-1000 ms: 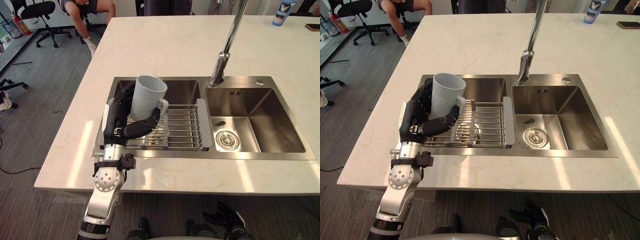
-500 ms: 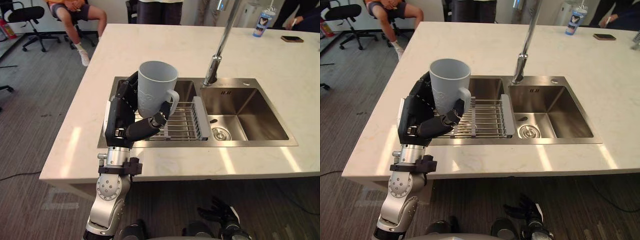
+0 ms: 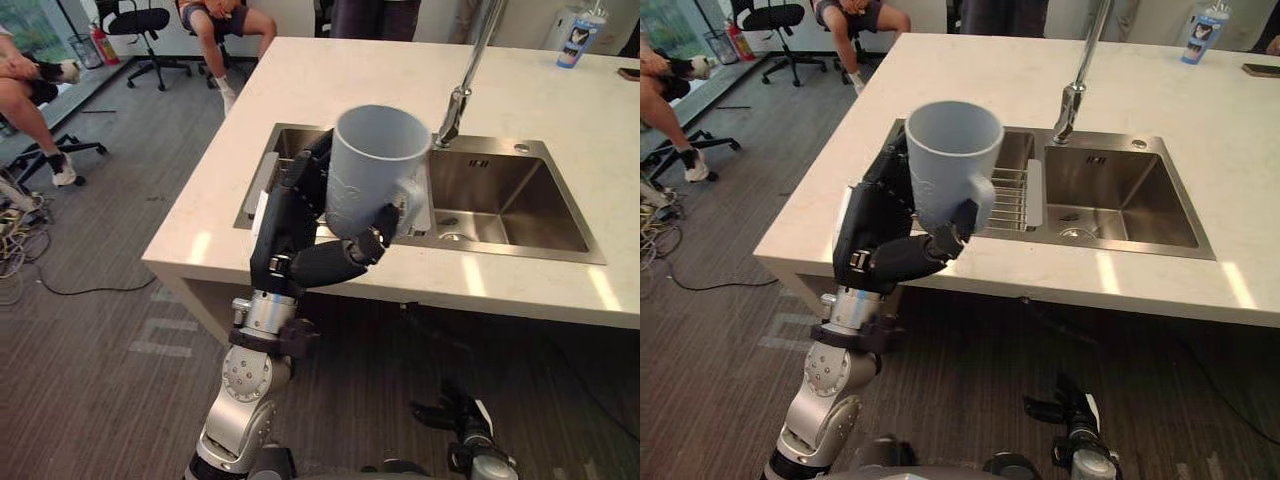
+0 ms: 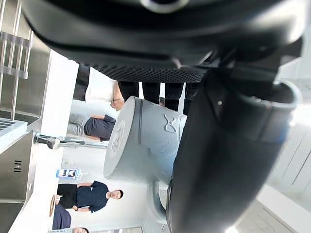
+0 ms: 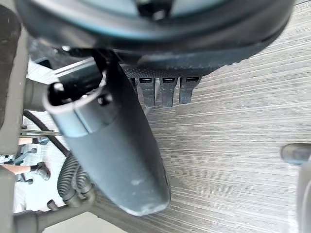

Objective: Walk over to the sink, pick up the cup, carry it to the dishwasher, place the cup inside the dishwasher, then close the dishwasher door

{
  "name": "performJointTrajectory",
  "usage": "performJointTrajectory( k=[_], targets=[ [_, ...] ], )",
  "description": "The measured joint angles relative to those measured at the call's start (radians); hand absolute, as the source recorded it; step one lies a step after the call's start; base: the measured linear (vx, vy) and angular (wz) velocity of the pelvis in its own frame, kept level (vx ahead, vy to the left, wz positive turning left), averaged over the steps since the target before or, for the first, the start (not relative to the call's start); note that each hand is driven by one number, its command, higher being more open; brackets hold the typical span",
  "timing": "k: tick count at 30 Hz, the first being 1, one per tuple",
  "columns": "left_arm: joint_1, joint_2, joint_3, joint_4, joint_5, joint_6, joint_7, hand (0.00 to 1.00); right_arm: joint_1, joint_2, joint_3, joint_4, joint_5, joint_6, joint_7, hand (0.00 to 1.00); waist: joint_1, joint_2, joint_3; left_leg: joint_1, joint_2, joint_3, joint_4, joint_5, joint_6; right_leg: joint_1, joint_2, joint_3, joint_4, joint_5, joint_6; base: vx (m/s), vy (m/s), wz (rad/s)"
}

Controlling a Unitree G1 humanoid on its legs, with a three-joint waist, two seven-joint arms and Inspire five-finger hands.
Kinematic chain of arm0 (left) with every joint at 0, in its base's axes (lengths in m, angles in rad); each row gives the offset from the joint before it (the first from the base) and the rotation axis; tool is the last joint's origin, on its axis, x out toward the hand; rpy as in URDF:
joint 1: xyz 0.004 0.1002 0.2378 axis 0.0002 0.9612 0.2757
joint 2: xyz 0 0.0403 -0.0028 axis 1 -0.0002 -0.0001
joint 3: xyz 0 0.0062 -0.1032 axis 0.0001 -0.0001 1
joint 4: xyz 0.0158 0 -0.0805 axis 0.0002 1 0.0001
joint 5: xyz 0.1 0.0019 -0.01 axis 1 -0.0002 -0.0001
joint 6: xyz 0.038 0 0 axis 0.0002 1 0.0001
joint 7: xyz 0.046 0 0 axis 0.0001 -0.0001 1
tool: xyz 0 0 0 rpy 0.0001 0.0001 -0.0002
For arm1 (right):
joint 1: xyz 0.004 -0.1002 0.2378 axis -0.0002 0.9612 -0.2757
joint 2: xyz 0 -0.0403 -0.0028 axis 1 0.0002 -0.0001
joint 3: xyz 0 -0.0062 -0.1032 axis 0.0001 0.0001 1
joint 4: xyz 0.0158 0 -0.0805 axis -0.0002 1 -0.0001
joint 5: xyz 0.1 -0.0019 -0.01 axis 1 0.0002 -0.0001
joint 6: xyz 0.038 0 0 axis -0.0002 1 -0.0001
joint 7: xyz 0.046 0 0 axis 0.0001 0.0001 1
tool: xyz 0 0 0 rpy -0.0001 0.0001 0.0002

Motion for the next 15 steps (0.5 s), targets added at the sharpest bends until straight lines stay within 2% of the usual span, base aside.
performJointTrajectory(
  k=[1,2,5,11,15],
  targets=[
    [-0.022,0.009,0.003,0.027,0.0,-0.003,0.002,0.3,0.001,0.015,-0.004,0.002,0.001,0.003,-0.001,0.9,-0.003,-0.003,-0.002,0.017,-0.027,-0.005,-0.071,0.054,-0.008,-0.006,-0.024,-0.011,-0.002,0.023,0.016,-0.08,0.166,0.28],
    [-0.024,0.013,0.009,0.044,-0.001,-0.003,0.006,0.3,0.004,0.026,-0.003,0.002,0.001,0.002,0.004,0.9,-0.003,-0.005,-0.002,0.021,-0.036,-0.007,-0.083,0.059,0.0,-0.003,-0.031,-0.013,-0.009,0.032,0.024,-0.07,0.182,0.24],
    [-0.021,0.015,0.035,0.104,-0.02,0.002,0.012,0.3,0.015,0.058,0.0,0.002,0.0,0.001,0.013,0.9,-0.004,-0.019,-0.007,0.021,-0.063,-0.016,-0.076,0.06,0.012,0.013,-0.052,-0.025,-0.019,0.046,0.036,-0.04,0.11,0.14],
    [-0.005,0.022,0.048,0.106,-0.02,0.002,0.01,0.3,0.013,0.061,0.0,0.003,0.0,0.001,0.015,0.9,-0.002,-0.036,-0.013,0.014,-0.092,-0.045,-0.074,0.067,0.031,0.023,-0.071,-0.048,-0.018,0.055,0.042,-0.04,0.054,0.14],
    [0.017,0.024,0.055,0.106,-0.019,0.002,0.01,0.3,0.013,0.06,0.003,0.006,0.0,0.001,0.013,0.9,0.009,-0.036,-0.013,-0.001,-0.099,-0.073,-0.07,0.076,0.044,0.024,-0.075,-0.068,-0.007,0.052,0.04,-0.06,0.007,0.19]
  ],
)
